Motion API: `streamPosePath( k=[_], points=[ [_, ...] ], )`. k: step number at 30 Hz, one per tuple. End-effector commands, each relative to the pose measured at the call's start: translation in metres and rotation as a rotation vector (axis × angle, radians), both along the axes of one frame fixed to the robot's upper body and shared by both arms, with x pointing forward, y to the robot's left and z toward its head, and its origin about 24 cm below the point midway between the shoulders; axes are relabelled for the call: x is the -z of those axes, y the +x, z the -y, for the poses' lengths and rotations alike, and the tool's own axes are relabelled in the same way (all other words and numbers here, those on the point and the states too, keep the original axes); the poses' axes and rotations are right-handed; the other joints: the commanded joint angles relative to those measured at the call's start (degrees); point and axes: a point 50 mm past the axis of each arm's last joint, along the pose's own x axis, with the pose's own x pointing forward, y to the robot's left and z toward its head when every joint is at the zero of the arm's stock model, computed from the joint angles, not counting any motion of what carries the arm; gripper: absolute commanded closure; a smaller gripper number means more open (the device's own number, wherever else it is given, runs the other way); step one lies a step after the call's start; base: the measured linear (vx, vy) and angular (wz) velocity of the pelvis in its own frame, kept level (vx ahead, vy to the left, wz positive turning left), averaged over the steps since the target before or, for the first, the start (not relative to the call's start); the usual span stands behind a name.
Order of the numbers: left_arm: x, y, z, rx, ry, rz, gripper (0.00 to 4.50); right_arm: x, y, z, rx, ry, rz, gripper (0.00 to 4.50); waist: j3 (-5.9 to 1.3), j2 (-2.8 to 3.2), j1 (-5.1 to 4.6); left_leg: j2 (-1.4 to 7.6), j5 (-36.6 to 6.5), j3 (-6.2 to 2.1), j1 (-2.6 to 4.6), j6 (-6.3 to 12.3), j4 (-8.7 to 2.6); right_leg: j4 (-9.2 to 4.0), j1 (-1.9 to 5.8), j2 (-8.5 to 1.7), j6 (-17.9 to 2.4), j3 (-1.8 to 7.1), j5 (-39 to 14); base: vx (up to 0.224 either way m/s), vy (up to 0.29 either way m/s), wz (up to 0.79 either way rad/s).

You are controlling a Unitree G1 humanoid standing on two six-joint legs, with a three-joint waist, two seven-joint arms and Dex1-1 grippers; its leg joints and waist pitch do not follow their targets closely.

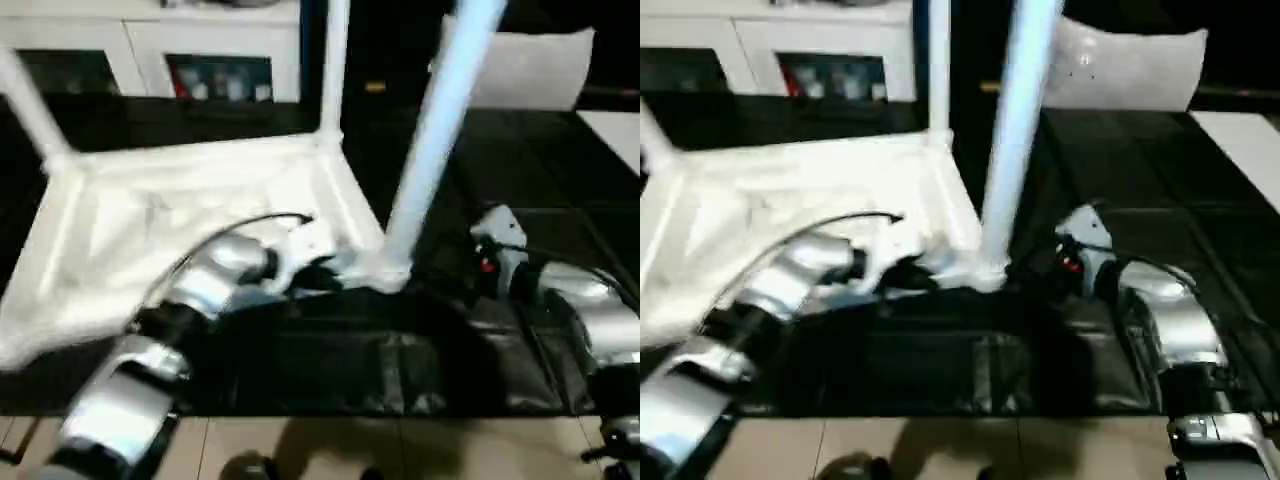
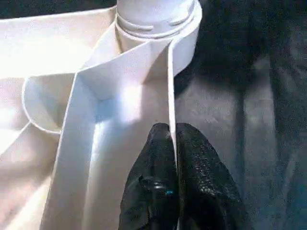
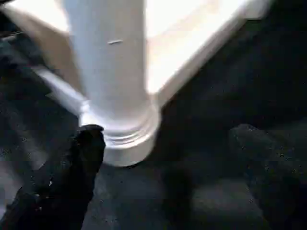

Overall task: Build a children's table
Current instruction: Rotate leg to tighten

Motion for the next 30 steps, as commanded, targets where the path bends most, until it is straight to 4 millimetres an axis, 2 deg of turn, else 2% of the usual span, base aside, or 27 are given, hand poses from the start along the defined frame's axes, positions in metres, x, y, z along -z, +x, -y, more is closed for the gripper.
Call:
streamPosePath(
  k=[1, 3, 4, 6, 8, 9, 12, 13, 17, 18, 20, 24, 25, 30],
  points=[
    [0.008, -0.009, 0.007, 0.089, 0.045, -0.028, 4.5, -0.008, -0.002, 0.0, -0.061, -0.006, 0.023, 0.02, -4.42, -0.5, 0.25, 4.49, -13.7, -2.35, 1.48, 2.95, -3.95, -4.92, 2.83, -5.91, -10.5, 3.4, -19.9, 0.0, 0.0, 0.0],
    [0.009, -0.015, 0.006, 0.163, 0.06, -0.045, 4.5, -0.011, -0.003, 0.001, -0.109, -0.006, 0.016, 0.02, -4.48, -0.46, 0.4, 4.81, -13.4, -2.39, 1.64, 2.88, -4.02, -4.67, 2.66, -5.84, -11.1, 3.48, -18.5, 0.0, 0.0, 0.0],
    [0.01, -0.02, 0.005, 0.226, 0.073, -0.06, 4.5, -0.013, -0.005, 0.001, -0.158, -0.001, 0.01, 0.02, -4.47, -0.6, 0.52, 4.79, -13.3, -2.33, 1.59, 2.9, -4.0, -4.6, 2.68, -5.89, -11.6, 3.49, -18.0, 0.0, 0.0, 0.0],
    [0.01, -0.025, 0.003, 0.291, 0.092, -0.076, 4.5, -0.015, -0.009, -0.001, -0.231, 0.014, -0.009, 0.02, -4.47, -0.47, 0.76, 4.81, -13.2, -2.26, 1.54, 3.15, -3.96, -4.45, 2.7, -5.94, -11.9, 3.53, -17.5, 0.0, 0.0, 0.0],
    [0.01, -0.027, 0.002, 0.323, 0.101, -0.081, 4.5, -0.016, -0.011, -0.003, -0.272, 0.024, -0.024, 0.02, -4.37, -0.53, 1.17, 4.77, -13.3, -2.21, 1.55, 3.35, -3.96, -4.47, 2.62, -5.85, -11.5, 3.54, -18.2, 0.0, 0.0, 0.0],
    [0.009, -0.027, 0.001, 0.336, 0.103, -0.083, 4.5, -0.016, -0.012, -0.004, -0.296, 0.031, -0.033, 0.18, -4.34, -0.53, 1.23, 4.77, -13.4, -2.23, 1.53, 3.38, -4.01, -4.51, 2.64, -5.88, -11.4, 3.53, -18.7, 0.0, 0.0, 0.0],
    [0.008, -0.028, 0.001, 0.352, 0.104, -0.084, 4.5, -0.015, -0.014, -0.006, -0.324, 0.048, -0.052, 0.18, -4.27, -0.49, 1.61, 4.86, -14.4, -2.32, 1.77, 2.64, -4.1, -4.82, 2.45, -5.97, -10.8, 3.5, -21.2, 0.0, 0.0, 0.0],
    [0.008, -0.028, 0.0, 0.353, 0.104, -0.084, 4.5, -0.015, -0.014, -0.007, -0.327, 0.051, -0.057, 0.46, -4.28, -0.53, 1.61, 4.95, -14.4, -2.42, 1.7, 2.39, -4.19, -4.67, 2.47, -5.94, -10.8, 3.49, -21.0, 0.0, 0.0, 0.0],
    [0.007, -0.028, 0.0, 0.358, 0.107, -0.081, 4.5, -0.013, -0.018, -0.009, -0.362, 0.071, -0.086, 0.65, -4.33, -0.54, 1.62, 4.9, -14.4, -2.38, 1.74, 2.12, -4.16, -4.55, 2.48, -6.0, -11.3, 3.54, -19.8, 0.0, 0.0, 0.0],
    [0.007, -0.028, -0.001, 0.363, 0.107, -0.082, 4.5, -0.012, -0.019, -0.012, -0.377, 0.08, -0.089, 0.88, -4.42, -0.22, 1.74, 4.88, -14.1, -2.43, 1.7, 2.07, -4.13, -4.46, 2.55, -6.04, -11.4, 3.57, -19.4, 0.0, 0.0, 0.0],
    [0.006, -0.029, -0.001, 0.372, 0.109, -0.085, 4.5, -0.012, -0.02, -0.015, -0.392, 0.097, -0.093, 0.98, -4.49, -0.39, 1.74, 4.86, -13.7, -2.39, 1.59, 2.4, -4.12, -4.4, 2.66, -6.04, -11.5, 3.55, -18.4, 0.0, 0.0, 0.0],
    [0.006, -0.03, -0.001, 0.385, 0.111, -0.088, 4.5, -0.009, -0.02, -0.021, -0.413, 0.106, -0.089, 1.36, -4.6, -0.21, 1.88, 4.99, -12.8, -2.35, 1.7, 2.35, -4.1, -4.2, 2.48, -5.88, -12.1, 3.51, -16.8, 0.0, 0.0, 0.0],
    [0.006, -0.03, -0.001, 0.385, 0.11, -0.088, 4.5, -0.009, -0.02, -0.022, -0.419, 0.109, -0.091, 1.4, -4.58, -0.36, 1.85, 4.94, -13.0, -2.3, 1.7, 2.28, -4.09, -4.2, 2.5, -5.87, -12.2, 3.5, -16.6, 0.0, 0.0, 0.0],
    [0.008, -0.031, -0.001, 0.381, 0.109, -0.093, 4.5, -0.007, -0.022, -0.025, -0.435, 0.121, -0.114, 1.84, -4.42, -0.35, 1.91, 4.89, -14.3, -2.38, 1.74, 1.73, -4.16, -4.58, 2.52, -6.06, -11.2, 3.55, -20.0, 0.0, 0.0, 0.0]
  ],
)
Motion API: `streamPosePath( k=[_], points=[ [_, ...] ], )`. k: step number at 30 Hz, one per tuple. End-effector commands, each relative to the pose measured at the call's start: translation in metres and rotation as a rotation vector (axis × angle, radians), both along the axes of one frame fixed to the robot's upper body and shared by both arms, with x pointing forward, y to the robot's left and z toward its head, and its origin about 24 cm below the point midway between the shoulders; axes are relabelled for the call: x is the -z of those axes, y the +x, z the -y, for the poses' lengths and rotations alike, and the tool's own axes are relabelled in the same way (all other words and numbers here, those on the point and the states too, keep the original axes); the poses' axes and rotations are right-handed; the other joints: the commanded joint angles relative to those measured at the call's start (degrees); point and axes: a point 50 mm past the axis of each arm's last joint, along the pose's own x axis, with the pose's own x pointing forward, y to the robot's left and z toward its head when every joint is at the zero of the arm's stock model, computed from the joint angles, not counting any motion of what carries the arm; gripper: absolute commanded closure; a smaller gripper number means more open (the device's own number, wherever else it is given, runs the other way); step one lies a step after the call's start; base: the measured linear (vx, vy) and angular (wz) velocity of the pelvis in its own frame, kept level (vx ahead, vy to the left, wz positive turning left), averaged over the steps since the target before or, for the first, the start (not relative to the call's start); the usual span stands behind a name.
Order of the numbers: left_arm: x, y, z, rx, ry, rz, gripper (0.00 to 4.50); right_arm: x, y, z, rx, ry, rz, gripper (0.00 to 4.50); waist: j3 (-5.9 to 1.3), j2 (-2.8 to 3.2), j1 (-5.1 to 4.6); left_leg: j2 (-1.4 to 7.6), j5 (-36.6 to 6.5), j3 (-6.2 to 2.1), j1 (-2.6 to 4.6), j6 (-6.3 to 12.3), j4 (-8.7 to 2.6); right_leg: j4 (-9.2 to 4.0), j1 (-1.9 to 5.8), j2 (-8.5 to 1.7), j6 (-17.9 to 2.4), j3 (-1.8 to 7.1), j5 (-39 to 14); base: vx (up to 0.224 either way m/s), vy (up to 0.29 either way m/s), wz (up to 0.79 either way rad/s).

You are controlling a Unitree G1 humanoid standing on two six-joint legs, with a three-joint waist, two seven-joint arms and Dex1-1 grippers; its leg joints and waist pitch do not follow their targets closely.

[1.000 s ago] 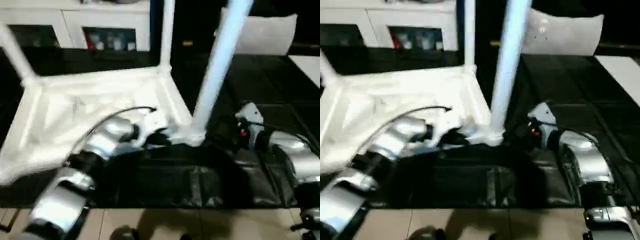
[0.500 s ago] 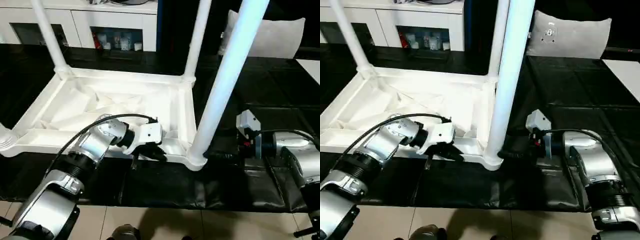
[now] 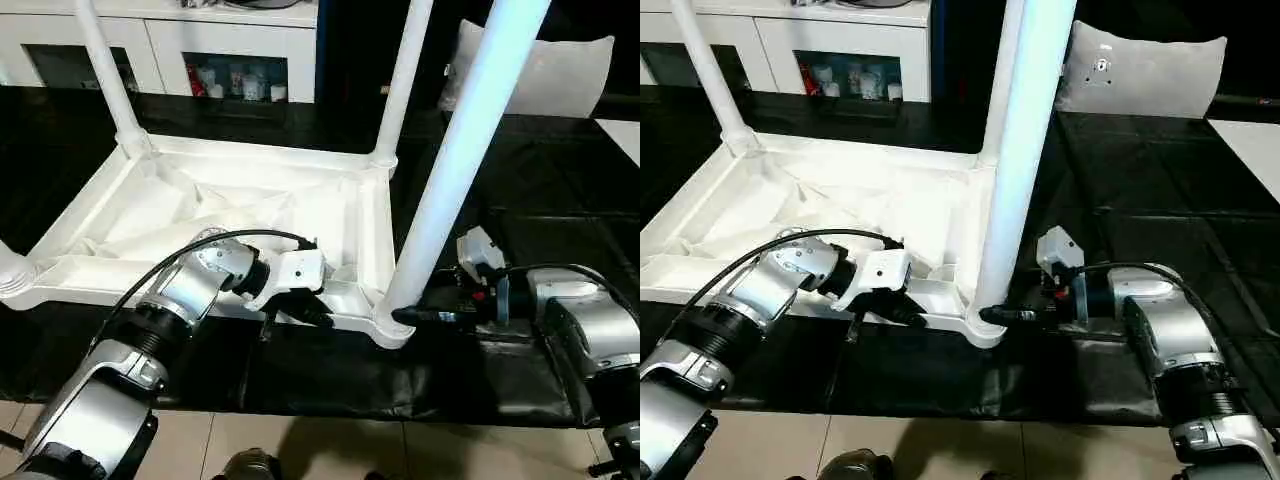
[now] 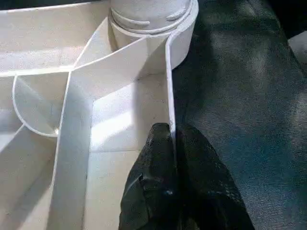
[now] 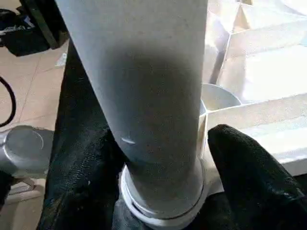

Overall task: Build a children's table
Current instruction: Rotate leg to tighten

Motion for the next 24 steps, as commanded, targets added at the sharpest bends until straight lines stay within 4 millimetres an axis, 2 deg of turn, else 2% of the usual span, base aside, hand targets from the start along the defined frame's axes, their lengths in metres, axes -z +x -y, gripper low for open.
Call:
streamPosePath(
  k=[1, 2, 4, 11, 13, 15, 16, 17, 18, 19, 20, 21, 22, 23, 24],
  points=[
    [0.011, -0.01, 0.006, 0.073, 0.045, -0.038, 4.5, -0.002, -0.001, -0.001, -0.014, 0.01, -0.004, 1.85, -4.39, -0.35, -0.19, 4.82, -14.3, -2.41, 1.7, 1.72, -4.27, -4.62, 2.44, -6.04, -11.1, 3.58, -20.2, 0.0, 0.0, 0.0],
    [0.011, -0.01, 0.006, 0.073, 0.045, -0.038, 4.5, -0.001, -0.001, -0.002, -0.013, 0.011, -0.005, 2.08, -4.43, -0.34, -0.2, 4.86, -14.2, -2.45, 1.68, 1.68, -4.3, -4.6, 2.45, -6.08, -10.9, 3.56, -20.3, 0.0, 0.0, 0.0],
    [0.011, -0.01, 0.006, 0.069, 0.045, -0.044, 4.5, -0.001, -0.001, -0.002, -0.016, 0.018, -0.016, 2.22, -4.46, -0.47, -0.22, 4.85, -13.9, -2.44, 1.68, 1.7, -4.28, -4.51, 2.46, -6.03, -11.0, 3.57, -19.8, 0.0, 0.0, 0.0],
    [0.013, -0.007, 0.006, 0.011, 0.036, -0.059, 4.5, 0.002, -0.004, -0.008, 0.0, 0.046, -0.049, 2.54, -4.39, -0.25, -0.26, 4.82, -13.6, -2.44, 1.68, 1.77, -4.3, -4.47, 2.44, -5.97, -11.2, 3.58, -19.1, 0.0, 0.0, 0.0],
    [0.012, -0.002, 0.01, -0.058, 0.009, -0.047, 4.5, 0.005, 0.002, -0.01, 0.084, 0.038, -0.051, 2.56, -4.29, -0.3, -0.48, 4.77, -14.1, -2.4, 1.66, 1.54, -4.33, -4.57, 2.36, -5.98, -11.1, 3.59, -20.1, 0.0, 0.0, 0.0],
    [0.01, 0.003, 0.015, -0.12, -0.023, -0.04, 4.5, 0.007, 0.01, -0.013, 0.178, 0.015, -0.032, 2.57, -4.05, -0.42, -0.76, 4.61, -16.1, -2.7, 1.79, 0.64, -4.46, -5.17, 2.4, -6.19, -9.9, 3.43, -24.6, 0.0, 0.0, 0.0],
    [0.009, 0.005, 0.017, -0.144, -0.034, -0.038, 4.5, 0.008, 0.014, -0.014, 0.216, 0.005, -0.024, 2.57, -3.9, -0.33, -1.03, 4.54, -16.6, -2.63, 1.84, 0.33, -4.46, -5.27, 2.15, -6.09, -9.7, 3.41, -25.8, 0.0, 0.0, 0.0],
    [0.007, 0.008, 0.021, -0.179, -0.054, -0.036, 4.5, 0.01, 0.02, -0.016, 0.29, -0.012, -0.023, 2.57, -3.67, -0.43, -1.26, 4.43, -18.7, -2.83, 2.3, -0.33, -4.46, -5.92, 1.96, -6.24, -8.7, 3.26, -29.6, 0.0, 0.0, 0.0],
    [0.007, 0.008, 0.021, -0.179, -0.054, -0.036, 4.5, 0.01, 0.02, -0.016, 0.29, -0.012, -0.023, 2.58, -3.62, -0.4, -1.48, 4.31, -19.2, -2.96, 2.25, -0.6, -4.41, -5.94, 2.01, -6.26, -8.3, 3.1, -31.1, 0.0, 0.0, 0.0],
    [0.003, 0.016, 0.03, -0.277, -0.08, -0.035, 4.5, 0.015, 0.032, -0.021, 0.428, -0.06, -0.038, 2.58, -3.47, -0.63, -1.98, 4.25, -20.3, -3.13, 2.28, -1.0, -4.48, -6.42, 1.99, -6.36, -7.1, 2.91, -34.0, 0.0, 0.0, 0.0],
    [0.002, 0.018, 0.032, -0.304, -0.083, -0.034, 4.5, 0.016, 0.034, -0.022, 0.461, -0.074, -0.049, 2.58, -3.25, -0.43, -2.77, 4.13, -22.3, -3.39, 2.69, -1.73, -4.39, -6.73, 1.68, -6.17, -6.5, 2.49, -36.4, 0.0, 0.0, 0.0],
    [0.002, 0.018, 0.032, -0.304, -0.083, -0.034, 4.5, 0.016, 0.034, -0.022, 0.461, -0.074, -0.049, 2.59, -3.08, -0.38, -3.16, 4.08, -23.6, -3.5, 2.83, -2.04, -4.41, -7.01, 1.62, -6.04, -5.9, 2.3, -37.7, 0.0, 0.0, 0.0],
    [-0.003, 0.027, 0.043, -0.415, -0.119, -0.017, 4.5, 0.016, 0.046, -0.028, 0.625, -0.083, -0.057, 2.59, -3.16, -0.3, -3.66, 4.07, -25.2, -3.77, 2.99, -2.59, -4.38, -7.27, 1.79, -6.15, -4.8, 1.93, -39.0, 0.0, 0.0, 0.0],
    [-0.004, 0.029, 0.046, -0.44, -0.129, -0.013, 4.5, 0.016, 0.049, -0.03, 0.665, -0.084, -0.055, 2.59, -2.93, -0.13, -4.09, 3.99, -26.5, -3.74, 3.35, -2.68, -4.39, -7.76, 1.51, -6.01, -4.6, 1.5, -39.7, 0.0, 0.0, 0.0],
    [-0.005, 0.03, 0.049, -0.458, -0.136, -0.009, 4.5, 0.016, 0.052, -0.032, 0.694, -0.088, -0.048, 2.59, -3.09, -0.01, -4.78, 4.06, -29.4, -4.18, 3.66, -3.33, -4.3, -8.28, 1.85, -6.0, -3.3, 0.45, -39.7, 0.0, 0.0, 0.0]
  ],
)
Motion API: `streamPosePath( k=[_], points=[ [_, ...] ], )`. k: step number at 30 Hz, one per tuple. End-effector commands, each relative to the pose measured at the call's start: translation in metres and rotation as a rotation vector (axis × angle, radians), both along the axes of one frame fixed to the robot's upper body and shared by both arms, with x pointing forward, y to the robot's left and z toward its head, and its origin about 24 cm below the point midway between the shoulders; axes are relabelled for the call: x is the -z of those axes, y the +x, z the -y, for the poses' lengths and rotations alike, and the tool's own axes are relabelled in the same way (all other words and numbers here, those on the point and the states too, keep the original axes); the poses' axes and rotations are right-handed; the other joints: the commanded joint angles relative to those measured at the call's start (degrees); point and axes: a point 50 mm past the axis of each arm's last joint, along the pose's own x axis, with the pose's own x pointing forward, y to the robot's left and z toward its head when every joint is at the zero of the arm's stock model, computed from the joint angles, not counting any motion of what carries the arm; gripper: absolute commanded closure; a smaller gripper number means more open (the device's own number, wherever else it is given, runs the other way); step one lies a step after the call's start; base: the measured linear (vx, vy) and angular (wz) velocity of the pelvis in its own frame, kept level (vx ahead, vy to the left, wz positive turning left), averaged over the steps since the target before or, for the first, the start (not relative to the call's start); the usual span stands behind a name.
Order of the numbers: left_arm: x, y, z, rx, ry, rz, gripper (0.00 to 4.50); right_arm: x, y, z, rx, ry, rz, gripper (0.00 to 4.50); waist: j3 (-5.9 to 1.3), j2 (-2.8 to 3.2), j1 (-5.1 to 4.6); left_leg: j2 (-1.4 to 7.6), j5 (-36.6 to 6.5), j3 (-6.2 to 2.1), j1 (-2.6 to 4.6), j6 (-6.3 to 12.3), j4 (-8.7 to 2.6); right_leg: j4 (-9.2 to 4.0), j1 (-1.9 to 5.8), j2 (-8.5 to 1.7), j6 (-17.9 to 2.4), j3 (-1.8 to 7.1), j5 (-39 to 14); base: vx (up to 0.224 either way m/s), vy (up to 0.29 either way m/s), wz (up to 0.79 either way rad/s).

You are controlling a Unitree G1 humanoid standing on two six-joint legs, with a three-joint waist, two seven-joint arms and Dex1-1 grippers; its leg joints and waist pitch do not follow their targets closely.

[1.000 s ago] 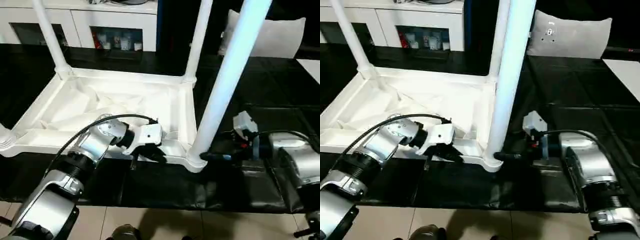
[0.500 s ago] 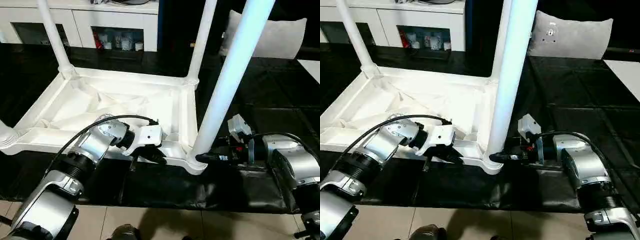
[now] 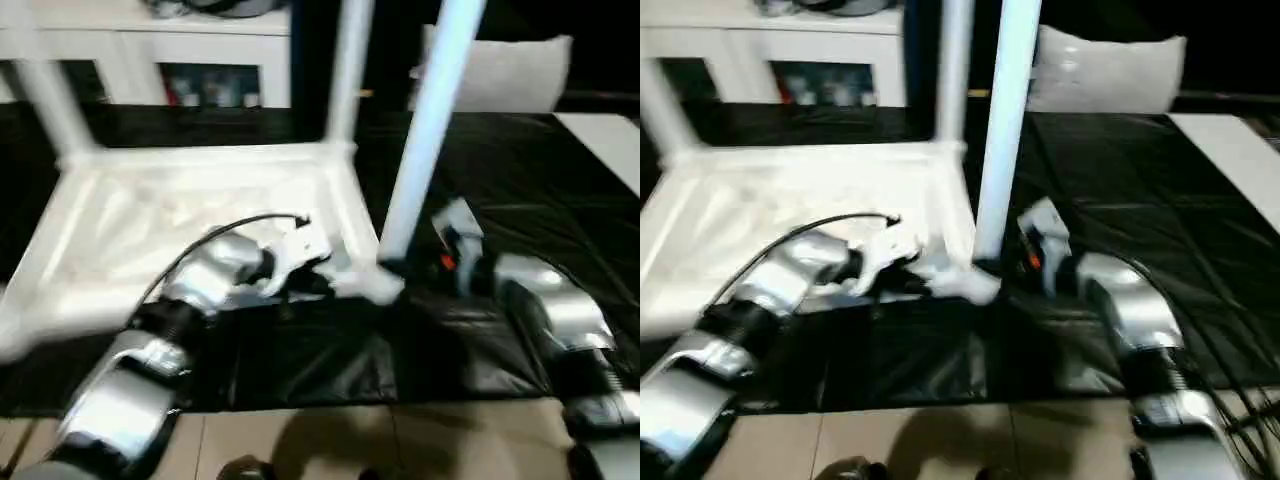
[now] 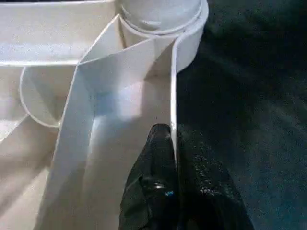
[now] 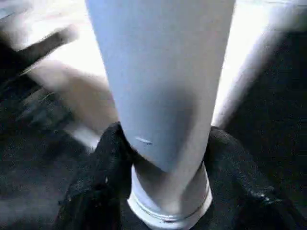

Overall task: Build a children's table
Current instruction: Rotate leg to tighten

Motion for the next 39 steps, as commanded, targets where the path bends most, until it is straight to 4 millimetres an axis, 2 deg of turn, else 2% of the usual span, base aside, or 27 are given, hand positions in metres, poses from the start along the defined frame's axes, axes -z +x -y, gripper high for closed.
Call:
streamPosePath(
  k=[1, 2, 3, 5, 6, 7, 8, 9, 11, 12, 14, 15, 16, 17, 19, 21, 22, 24, 25, 26, 27, 28, 29, 31, 33, 36, 39],
  points=[
    [-0.012, 0.001, 0.025, 0.026, -0.077, 0.032, 4.5, 0.009, 0.003, -0.004, 0.082, -0.053, -0.034, 2.59, -3.1, 0.13, -0.81, 4.28, -32.4, -4.01, 2.77, -3.41, -4.63, -7.22, 1.21, -5.36, -2.6, 0.77, -38.4, 0.0, 0.0, 0.0],
    [-0.014, 0.003, 0.031, -0.006, -0.09, 0.045, 4.5, 0.007, 0.006, -0.009, 0.106, -0.046, -0.01, 2.59, -3.23, 0.56, -1.29, 4.86, -35.0, -4.46, 2.33, -3.68, -5.26, -6.81, 2.04, -5.59, -1.9, 0.27, -36.4, -0.008, 0.053, -0.11],
    [-0.017, 0.005, 0.039, -0.041, -0.106, 0.065, 4.5, 0.004, 0.01, -0.015, 0.15, -0.019, 0.025, 2.59, -3.27, 1.07, -1.79, 5.63, -38.7, -4.62, 2.34, -4.62, -6.2, -5.78, 2.33, -5.31, -2.6, 0.2, -32.2, -0.008, 0.053, -0.11],
    [-0.018, 0.005, 0.051, -0.056, -0.12, 0.085, 4.5, 0.002, 0.014, -0.023, 0.189, 0.016, 0.056, 2.59, -3.34, 1.11, -1.89, 5.74, -41.0, -4.51, 2.34, -5.7, -6.87, -4.92, 2.15, -5.18, -3.8, 0.75, -28.8, 0.0, 0.0, 0.0],
    [-0.019, 0.005, 0.053, -0.056, -0.121, 0.088, 4.5, 0.002, 0.014, -0.024, 0.189, 0.021, 0.058, 2.25, -3.25, 0.27, -2.02, 4.34, -38.5, -3.96, 3.26, -5.27, -5.42, -6.52, 1.09, -6.38, -4.7, 0.96, -31.5, 0.0, 0.0, 0.0],
    [-0.019, 0.004, 0.056, -0.055, -0.122, 0.091, 4.5, 0.002, 0.014, -0.026, 0.189, 0.025, 0.061, 2.04, -3.26, 0.09, -1.9, 3.91, -35.8, -3.78, 3.18, -4.46, -4.81, -7.14, 1.15, -6.97, -4.5, 0.98, -33.6, 0.0, 0.0, 0.0],
    [-0.019, 0.004, 0.058, -0.055, -0.121, 0.091, 4.5, 0.003, 0.014, -0.027, 0.198, 0.035, 0.055, 1.9, -3.23, -0.03, -1.58, 3.58, -30.2, -3.6, 2.71, -2.65, -4.19, -7.76, 1.44, -7.58, -3.9, 1.18, -36.2, 0.0, 0.0, 0.0],
    [-0.019, 0.003, 0.059, -0.058, -0.12, 0.09, 4.5, 0.003, 0.014, -0.027, 0.204, 0.043, 0.051, 1.9, -3.31, 0.12, -1.3, 3.78, -26.4, -3.51, 2.17, -1.46, -4.3, -7.74, 1.74, -7.51, -3.8, 1.42, -35.6, 0.0, 0.0, 0.0],
    [-0.019, 0.004, 0.059, -0.063, -0.119, 0.09, 4.5, 0.001, 0.013, -0.028, 0.196, 0.056, 0.053, 1.73, -3.56, 0.25, -1.12, 4.27, -24.5, -3.49, 1.92, -1.07, -4.75, -7.17, 1.82, -6.99, -4.6, 1.67, -32.1, 0.0, 0.0, 0.0],
    [-0.019, 0.004, 0.058, -0.064, -0.118, 0.091, 4.5, 0.001, 0.013, -0.028, 0.192, 0.058, 0.061, 1.62, -3.9, 0.37, -0.89, 4.81, -22.7, -3.38, 1.6, -1.14, -5.31, -5.9, 1.89, -6.42, -6.9, 2.22, -24.4, 0.0, 0.0, 0.0],
    [-0.017, 0.005, 0.053, -0.069, -0.108, 0.095, 4.5, -0.001, 0.012, -0.023, 0.177, 0.048, 0.089, 1.46, -4.19, 0.22, -0.64, 4.85, -19.9, -3.07, 1.18, -0.98, -5.45, -4.72, 2.14, -6.27, -9.4, 2.66, -17.7, 0.0, 0.0, 0.0],
    [-0.017, 0.005, 0.052, -0.067, -0.106, 0.097, 4.5, -0.001, 0.012, -0.022, 0.174, 0.045, 0.094, 1.4, -4.36, 0.17, -0.45, 4.76, -18.6, -2.83, 1.12, -0.71, -5.33, -4.47, 2.22, -6.38, -10.0, 2.79, -15.9, 0.0, 0.0, 0.0],
    [-0.016, 0.005, 0.05, -0.063, -0.101, 0.101, 4.5, 0.0, 0.011, -0.018, 0.17, 0.037, 0.109, 1.26, -4.5, 0.09, -0.12, 4.72, -16.2, -2.55, 1.06, 0.17, -5.11, -4.15, 2.26, -6.49, -11.2, 3.0, -13.5, 0.0, 0.0, 0.0],
    [-0.015, 0.006, 0.047, -0.053, -0.092, 0.109, 4.5, 0.001, 0.01, -0.012, 0.163, 0.038, 0.106, 1.26, -4.62, -0.25, 0.0, 4.46, -14.3, -2.26, 0.75, 1.26, -4.81, -3.94, 2.4, -6.43, -11.7, 3.15, -12.8, 0.0, 0.0, 0.0],
    [-0.014, 0.005, 0.043, -0.039, -0.079, 0.114, 4.5, 0.002, 0.008, -0.005, 0.139, 0.03, 0.11, 1.03, -4.53, -0.29, 0.53, 3.99, -12.7, -1.88, 0.72, 2.79, -4.34, -4.19, 2.2, -6.55, -11.9, 3.4, -14.3, 0.027, -0.023, 0.01],
    [-0.012, 0.004, 0.037, -0.002, -0.065, 0.116, 4.5, 0.001, 0.003, 0.006, 0.081, 0.006, 0.122, 0.95, -4.68, -0.2, 1.16, 4.05, -11.4, -1.9, 0.42, 3.66, -4.19, -4.08, 2.48, -6.43, -11.3, 3.38, -15.6, 0.0, 0.0, 0.0],
    [-0.01, 0.003, 0.033, 0.004, -0.055, 0.109, 4.5, 0.001, 0.0, 0.011, 0.043, -0.005, 0.128, 0.95, -4.88, 0.01, 1.55, 4.25, -10.0, -1.84, 0.49, 4.05, -4.15, -3.83, 2.35, -6.18, -11.3, 3.39, -14.1, 0.0, 0.0, 0.0],
    [-0.008, 0.003, 0.031, 0.007, -0.049, 0.103, 4.5, 0.0, -0.002, 0.014, 0.016, -0.011, 0.132, 0.71, -5.09, -0.25, 2.07, 4.31, -7.8, -1.81, 0.14, 4.89, -3.89, -3.13, 2.3, -5.94, -12.2, 3.39, -10.3, 0.0, 0.0, 0.0],
    [-0.006, 0.001, 0.025, 0.037, -0.034, 0.1, 4.5, -0.002, -0.008, 0.021, -0.048, -0.026, 0.147, 0.62, -5.13, -0.13, 2.28, 4.23, -8.2, -1.76, 0.18, 5.09, -3.79, -3.19, 2.22, -5.91, -12.4, 3.33, -10.5, 0.0, 0.0, 0.0],
    [-0.004, 0.0, 0.023, 0.059, -0.026, 0.1, 4.5, -0.003, -0.011, 0.026, -0.072, -0.028, 0.149, 0.57, -4.92, -0.27, 2.5, 4.18, -9.3, -1.6, 0.29, 5.2, -3.76, -3.38, 2.17, -5.79, -12.2, 3.35, -11.8, 0.0, 0.0, 0.0],
    [-0.004, 0.0, 0.022, 0.062, -0.025, 0.1, 4.5, -0.003, -0.011, 0.027, -0.074, -0.03, 0.15, 0.57, -4.89, -0.23, 2.63, 4.19, -9.7, -1.68, 0.21, 5.27, -3.79, -3.43, 2.26, -5.83, -12.0, 3.3, -12.7, 0.0, 0.0, 0.0],
    [-0.001, -0.002, 0.016, 0.099, -0.008, 0.093, 4.5, -0.005, -0.014, 0.038, -0.107, -0.06, 0.157, 0.4, -4.92, -0.18, 2.77, 4.28, -9.9, -1.71, 0.26, 5.18, -3.82, -3.52, 2.28, -5.87, -11.8, 3.27, -13.5, 0.0, 0.0, 0.0],
    [0.001, -0.003, 0.013, 0.111, 0.001, 0.093, 4.5, -0.005, -0.015, 0.042, -0.116, -0.085, 0.161, 0.4, -4.89, -0.5, 2.8, 4.44, -11.2, -1.78, 0.37, 4.48, -3.93, -3.78, 2.14, -5.82, -10.9, 3.16, -16.4, 0.0, 0.0, 0.0],
    [0.003, -0.004, 0.009, 0.133, 0.01, 0.092, 4.5, -0.006, -0.016, 0.048, -0.131, -0.124, 0.17, 0.11, -4.85, -0.32, 2.77, 4.44, -12.2, -1.89, 0.48, 3.65, -3.97, -4.02, 1.99, -5.88, -10.3, 3.1, -18.7, 0.0, 0.0, 0.0],
    [0.006, -0.008, 0.001, 0.188, 0.027, 0.084, 4.5, -0.008, -0.02, 0.053, -0.211, -0.148, 0.169, 0.11, -4.61, -0.26, 2.69, 4.4, -14.4, -1.92, 0.68, 3.02, -4.03, -4.5, 1.83, -5.88, -9.6, 3.01, -21.8, 0.0, 0.0, 0.0],
    [0.007, -0.014, -0.006, 0.288, 0.049, 0.067, 4.5, -0.014, -0.028, 0.056, -0.32, -0.137, 0.164, 0.11, -4.8, -0.42, 2.72, 4.63, -14.6, -1.97, 0.55, 3.22, -4.06, -4.31, 1.94, -5.84, -9.3, 3.12, -21.8, 0.0, 0.0, 0.0],
    [0.007, -0.017, -0.011, 0.344, 0.071, 0.057, 4.5, -0.017, -0.031, 0.059, -0.376, -0.126, 0.159, 0.11, -4.91, -0.36, 2.97, 4.74, -14.0, -1.92, 0.52, 3.41, -4.02, -3.91, 1.88, -5.86, -10.3, 3.21, -20.0, 0.0, 0.0, 0.0]
  ],
)
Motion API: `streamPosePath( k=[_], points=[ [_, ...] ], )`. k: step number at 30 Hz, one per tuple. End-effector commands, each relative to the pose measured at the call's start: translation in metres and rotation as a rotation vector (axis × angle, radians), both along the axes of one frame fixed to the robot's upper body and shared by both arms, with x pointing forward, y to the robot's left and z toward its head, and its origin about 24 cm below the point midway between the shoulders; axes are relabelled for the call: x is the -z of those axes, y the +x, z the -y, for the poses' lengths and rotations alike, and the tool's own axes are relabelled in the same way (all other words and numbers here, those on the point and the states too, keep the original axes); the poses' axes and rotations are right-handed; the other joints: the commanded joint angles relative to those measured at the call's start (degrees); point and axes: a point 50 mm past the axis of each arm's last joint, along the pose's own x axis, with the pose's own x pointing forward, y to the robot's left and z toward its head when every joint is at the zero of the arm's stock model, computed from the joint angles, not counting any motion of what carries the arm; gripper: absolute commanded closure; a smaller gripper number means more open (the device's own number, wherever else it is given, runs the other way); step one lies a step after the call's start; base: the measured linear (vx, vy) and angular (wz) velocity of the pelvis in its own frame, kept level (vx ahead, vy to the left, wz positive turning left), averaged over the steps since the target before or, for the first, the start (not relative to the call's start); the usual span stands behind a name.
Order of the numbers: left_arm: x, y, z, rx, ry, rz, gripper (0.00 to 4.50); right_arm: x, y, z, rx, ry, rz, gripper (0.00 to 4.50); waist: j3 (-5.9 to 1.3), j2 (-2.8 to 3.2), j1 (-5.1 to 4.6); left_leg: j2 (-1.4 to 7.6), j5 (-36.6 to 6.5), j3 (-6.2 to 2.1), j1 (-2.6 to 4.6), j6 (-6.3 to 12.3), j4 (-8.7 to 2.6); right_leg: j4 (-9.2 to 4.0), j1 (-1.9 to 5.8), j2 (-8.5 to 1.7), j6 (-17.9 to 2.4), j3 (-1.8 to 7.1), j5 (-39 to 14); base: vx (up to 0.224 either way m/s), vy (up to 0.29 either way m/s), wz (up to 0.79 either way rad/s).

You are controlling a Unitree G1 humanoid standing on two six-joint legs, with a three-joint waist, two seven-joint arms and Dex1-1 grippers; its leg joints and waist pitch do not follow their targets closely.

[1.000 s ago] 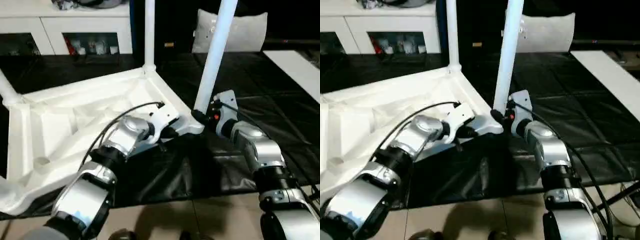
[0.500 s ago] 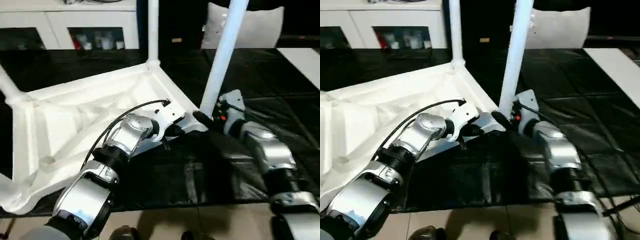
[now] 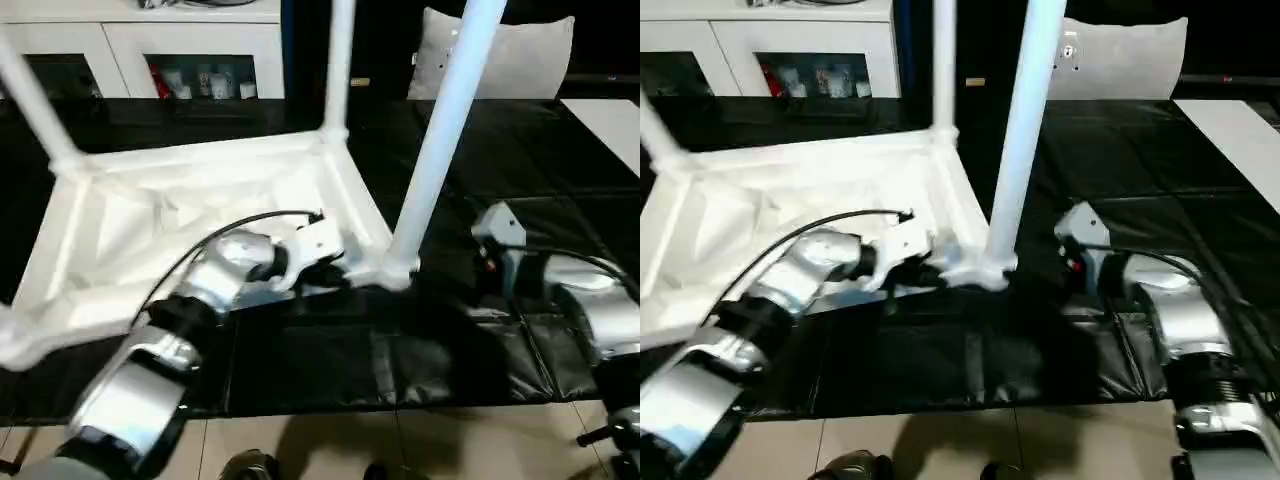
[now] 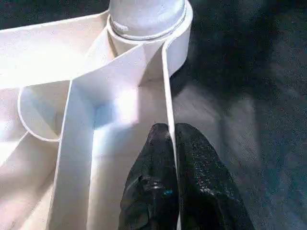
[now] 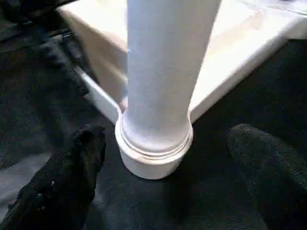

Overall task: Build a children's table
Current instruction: Rotate leg to tighten

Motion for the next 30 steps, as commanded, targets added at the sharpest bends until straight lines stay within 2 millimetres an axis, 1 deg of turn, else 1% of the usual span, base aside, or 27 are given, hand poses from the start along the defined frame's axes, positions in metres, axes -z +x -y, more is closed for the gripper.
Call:
streamPosePath(
  k=[1, 2, 4, 5, 7, 8, 9, 11, 13, 14, 15, 18, 20, 22, 23, 24, 26, 27, 28, 30],
  points=[
    [0.011, -0.011, -0.001, 0.112, 0.085, -0.035, 4.5, -0.007, -0.002, 0.0, -0.065, 0.012, 0.016, 0.11, -5.15, -0.95, 0.33, 4.5, -13.8, -2.12, 1.34, 3.36, -3.98, -4.32, 3.01, -5.49, -10.1, 3.83, -21.1, 0.0, 0.0, 0.0],
    [0.011, -0.012, -0.002, 0.135, 0.083, -0.036, 4.5, -0.007, -0.003, 0.001, -0.079, 0.022, 0.008, 0.11, -5.18, -1.02, 0.5, 4.53, -13.8, -2.04, 1.48, 3.33, -3.94, -4.33, 2.91, -5.57, -10.3, 3.88, -21.2, 0.0, 0.0, 0.0],
    [0.01, -0.015, -0.003, 0.172, 0.075, -0.052, 4.5, -0.008, -0.005, 0.0, -0.109, 0.037, -0.004, 0.38, -5.28, -0.94, 0.68, 4.62, -13.3, -2.09, 1.42, 3.24, -4.0, -4.11, 2.96, -5.49, -10.6, 3.86, -20.3, 0.0, 0.0, 0.0],
    [0.009, -0.019, -0.003, 0.206, 0.077, -0.062, 4.5, -0.008, -0.007, -0.002, -0.13, 0.044, -0.014, 0.45, -5.33, -1.11, 0.74, 4.75, -13.0, -2.09, 1.39, 3.2, -4.02, -3.89, 3.02, -5.56, -11.0, 3.92, -19.4, 0.0, 0.0, 0.0],
    [0.008, -0.022, -0.004, 0.246, 0.081, -0.07, 4.5, -0.006, -0.008, -0.004, -0.148, 0.041, -0.016, 0.48, -5.4, -1.08, 0.98, 4.76, -12.7, -2.0, 1.48, 3.09, -3.99, -3.64, 2.9, -5.52, -11.5, 4.05, -18.5, 0.0, 0.0, 0.0],
    [0.008, -0.023, -0.004, 0.259, 0.081, -0.068, 4.5, -0.005, -0.008, -0.006, -0.157, 0.046, -0.025, 0.57, -5.42, -1.17, 1.16, 4.72, -12.2, -1.96, 1.41, 3.16, -3.98, -3.52, 2.92, -5.48, -11.6, 4.08, -18.1, 0.0, 0.0, 0.0],
    [0.008, -0.024, -0.004, 0.261, 0.081, -0.068, 4.5, -0.005, -0.008, -0.006, -0.16, 0.047, -0.027, 0.69, -5.39, -1.28, 1.3, 4.64, -12.3, -1.88, 1.51, 3.1, -3.96, -3.62, 2.84, -5.5, -11.4, 4.1, -18.6, 0.0, 0.0, 0.0],
    [0.007, -0.026, -0.002, 0.285, 0.077, -0.065, 4.5, -0.002, -0.009, -0.01, -0.186, 0.06, -0.042, 0.87, -5.38, -1.29, 1.46, 4.62, -12.3, -1.89, 1.5, 2.93, -3.93, -3.68, 2.88, -5.59, -11.2, 4.09, -19.4, 0.0, 0.0, 0.0],
    [0.006, -0.027, 0.0, 0.302, 0.073, -0.066, 4.5, -0.001, -0.01, -0.014, -0.205, 0.074, -0.049, 1.01, -5.43, -1.29, 1.48, 4.64, -12.1, -1.95, 1.44, 2.85, -3.94, -3.67, 2.92, -5.6, -10.9, 4.07, -19.6, 0.0, 0.0, 0.0],
    [0.006, -0.028, 0.0, 0.306, 0.071, -0.067, 4.5, 0.0, -0.01, -0.016, -0.213, 0.082, -0.057, 1.13, -5.38, -1.28, 1.4, 4.61, -12.5, -1.93, 1.48, 2.71, -3.98, -3.77, 2.82, -5.49, -10.7, 4.06, -20.1, 0.0, 0.0, 0.0],
    [0.006, -0.029, 0.0, 0.309, 0.07, -0.068, 4.5, 0.0, -0.011, -0.016, -0.218, 0.087, -0.062, 1.25, -5.46, -1.38, 1.44, 4.6, -12.5, -1.93, 1.53, 2.61, -3.94, -3.74, 2.87, -5.52, -10.7, 4.06, -20.0, 0.0, 0.0, 0.0],
    [0.006, -0.03, 0.001, 0.315, 0.072, -0.069, 4.5, 0.002, -0.014, -0.022, -0.262, 0.112, -0.092, 1.37, -5.51, -1.28, 1.47, 4.65, -12.4, -1.95, 1.51, 2.73, -3.94, -3.64, 2.87, -5.47, -10.8, 4.07, -19.6, 0.0, 0.0, 0.0],
    [0.006, -0.03, 0.001, 0.316, 0.074, -0.071, 4.5, 0.003, -0.015, -0.024, -0.275, 0.118, -0.103, 1.66, -5.57, -1.27, 1.61, 4.71, -11.8, -1.93, 1.55, 2.77, -3.94, -3.48, 2.84, -5.44, -11.0, 4.14, -18.6, 0.0, 0.0, 0.0],
    [0.006, -0.03, 0.001, 0.317, 0.075, -0.071, 4.5, 0.003, -0.015, -0.024, -0.278, 0.119, -0.105, 1.76, -5.6, -1.26, 1.72, 4.71, -11.6, -1.91, 1.57, 2.75, -3.92, -3.37, 2.82, -5.44, -11.2, 4.17, -17.9, 0.0, 0.0, 0.0],
    [0.006, -0.031, 0.0, 0.318, 0.075, -0.073, 4.5, 0.003, -0.015, -0.025, -0.28, 0.119, -0.108, 1.92, -5.57, -1.26, 1.77, 4.68, -11.8, -1.92, 1.54, 2.65, -3.93, -3.42, 2.86, -5.47, -11.2, 4.13, -18.2, 0.0, 0.0, 0.0],
    [0.006, -0.031, 0.0, 0.318, 0.075, -0.074, 4.5, 0.004, -0.015, -0.025, -0.281, 0.119, -0.11, 1.92, -5.59, -1.32, 1.76, 4.65, -11.8, -1.91, 1.52, 2.57, -3.91, -3.45, 2.89, -5.5, -11.1, 4.14, -18.3, 0.0, 0.0, 0.0],
    [0.006, -0.031, 0.0, 0.316, 0.074, -0.076, 4.5, 0.005, -0.016, -0.026, -0.282, 0.119, -0.113, 2.15, -5.58, -1.38, 1.74, 4.57, -11.6, -1.89, 1.47, 2.5, -3.87, -3.46, 2.91, -5.49, -11.0, 4.15, -18.5, 0.0, 0.0, 0.0],
    [0.006, -0.031, 0.0, 0.316, 0.073, -0.077, 4.5, 0.005, -0.015, -0.026, -0.281, 0.121, -0.115, 2.24, -5.61, -1.31, 1.77, 4.59, -11.6, -1.9, 1.5, 2.54, -3.87, -3.49, 2.91, -5.5, -10.9, 4.13, -18.6, 0.0, 0.0, 0.0],
    [0.006, -0.031, 0.0, 0.315, 0.073, -0.077, 4.5, 0.005, -0.015, -0.026, -0.281, 0.122, -0.116, 2.24, -5.61, -1.32, 1.76, 4.6, -11.6, -1.91, 1.49, 2.52, -3.87, -3.46, 2.89, -5.5, -10.9, 4.13, -18.7, 0.0, 0.0, 0.0],
    [0.007, -0.032, 0.0, 0.314, 0.073, -0.081, 4.5, 0.007, -0.016, -0.029, -0.284, 0.131, -0.127, 2.54, -5.62, -1.31, 1.74, 4.6, -11.4, -1.94, 1.5, 2.51, -3.88, -3.4, 2.92, -5.47, -10.9, 4.14, -18.4, 0.0, 0.0, 0.0]
  ],
)
